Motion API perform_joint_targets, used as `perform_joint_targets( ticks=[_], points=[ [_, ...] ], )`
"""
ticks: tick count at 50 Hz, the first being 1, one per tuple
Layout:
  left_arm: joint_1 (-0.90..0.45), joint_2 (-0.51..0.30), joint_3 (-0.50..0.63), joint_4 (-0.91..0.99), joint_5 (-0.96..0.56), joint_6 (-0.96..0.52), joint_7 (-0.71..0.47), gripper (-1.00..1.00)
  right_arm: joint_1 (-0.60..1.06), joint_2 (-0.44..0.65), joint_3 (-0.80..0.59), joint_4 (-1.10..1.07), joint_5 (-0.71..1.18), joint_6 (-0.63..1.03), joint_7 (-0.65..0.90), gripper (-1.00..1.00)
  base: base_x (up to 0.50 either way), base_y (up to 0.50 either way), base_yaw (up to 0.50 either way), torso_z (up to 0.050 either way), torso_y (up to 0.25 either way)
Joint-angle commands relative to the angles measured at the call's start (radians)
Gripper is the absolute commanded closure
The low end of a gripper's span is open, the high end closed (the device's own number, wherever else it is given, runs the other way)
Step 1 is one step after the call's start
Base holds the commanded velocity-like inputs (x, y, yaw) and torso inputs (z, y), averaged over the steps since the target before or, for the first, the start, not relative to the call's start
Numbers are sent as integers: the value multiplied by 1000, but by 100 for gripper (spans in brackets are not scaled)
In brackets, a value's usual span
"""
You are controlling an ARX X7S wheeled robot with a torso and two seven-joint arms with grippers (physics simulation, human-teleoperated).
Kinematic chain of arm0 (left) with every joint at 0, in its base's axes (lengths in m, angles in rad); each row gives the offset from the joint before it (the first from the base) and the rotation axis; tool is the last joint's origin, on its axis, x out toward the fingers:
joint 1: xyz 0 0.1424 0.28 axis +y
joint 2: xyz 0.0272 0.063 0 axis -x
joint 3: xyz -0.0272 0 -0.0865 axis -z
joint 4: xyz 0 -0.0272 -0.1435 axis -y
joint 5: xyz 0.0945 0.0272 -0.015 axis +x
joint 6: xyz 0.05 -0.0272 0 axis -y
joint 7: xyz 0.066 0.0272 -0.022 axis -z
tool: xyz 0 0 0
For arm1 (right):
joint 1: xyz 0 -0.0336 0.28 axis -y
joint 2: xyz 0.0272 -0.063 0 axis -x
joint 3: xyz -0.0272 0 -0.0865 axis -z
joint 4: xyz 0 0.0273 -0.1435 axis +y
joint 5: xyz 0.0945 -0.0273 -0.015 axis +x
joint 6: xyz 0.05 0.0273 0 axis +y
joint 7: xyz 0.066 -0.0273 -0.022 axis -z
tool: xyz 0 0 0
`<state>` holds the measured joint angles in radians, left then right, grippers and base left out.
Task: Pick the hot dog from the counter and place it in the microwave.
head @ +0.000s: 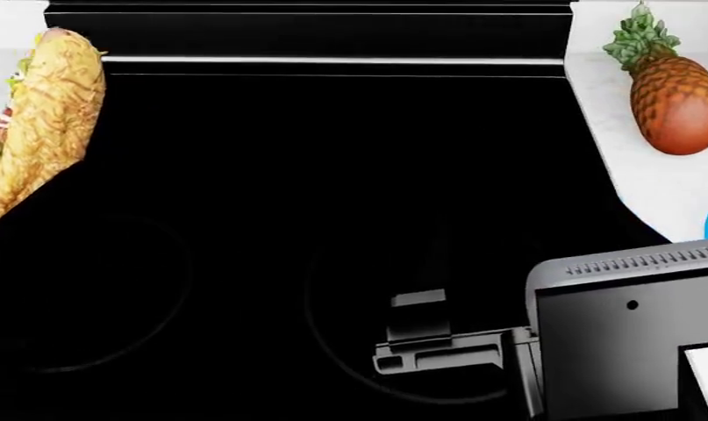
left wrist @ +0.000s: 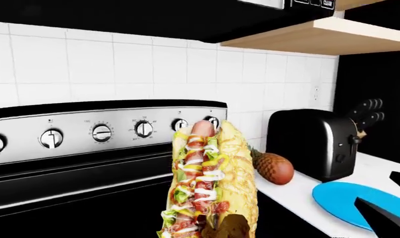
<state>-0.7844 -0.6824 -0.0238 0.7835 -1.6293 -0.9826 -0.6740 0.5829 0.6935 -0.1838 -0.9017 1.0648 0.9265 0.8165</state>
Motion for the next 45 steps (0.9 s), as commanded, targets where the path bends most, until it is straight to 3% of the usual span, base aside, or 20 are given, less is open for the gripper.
perform_joint_targets(
  ticks=[1,4,13,21,28,30,31,36,39,45],
  points=[
    [-339,56,97,-135,18,-24,-51,100,-3,-17,-7,44,-39,-36,-25,-100,0,0,0,0,0],
    [-493,103,136,-250,91,-30,-31,100,-2,-31,-22,68,-80,-59,-44,-100,0,0,0,0,0],
    [-930,245,323,-689,523,87,251,100,11,-64,-55,117,-155,-106,-75,-100,0,0,0,0,0],
    [-1167,347,438,-1073,742,223,410,100,16,-68,-56,131,-166,-128,-94,-100,0,0,0,0,0],
    [-1408,508,525,-1668,922,423,579,100,15,-72,-54,123,-163,-134,-89,-100,0,0,0,0,0],
    [-1565,622,558,-1968,1001,578,682,100,34,-72,-47,106,-132,-112,-71,-100,0,0,0,0,0],
    [-1570,628,541,-2091,1020,574,690,100,37,-71,-47,104,-129,-110,-70,-100,0,0,0,0,0],
    [-1571,661,352,-2092,1278,494,645,100,50,-66,-28,83,-89,-94,-46,-100,0,0,0,0,0],
    [-1570,680,273,-2092,1429,371,637,100,50,-68,-22,72,-69,-89,-33,-100,0,0,0,0,0],
    [-1560,682,424,-2092,1383,304,592,100,68,-69,-12,39,-14,-61,12,-100,0,0,0,0,0]
  ],
)
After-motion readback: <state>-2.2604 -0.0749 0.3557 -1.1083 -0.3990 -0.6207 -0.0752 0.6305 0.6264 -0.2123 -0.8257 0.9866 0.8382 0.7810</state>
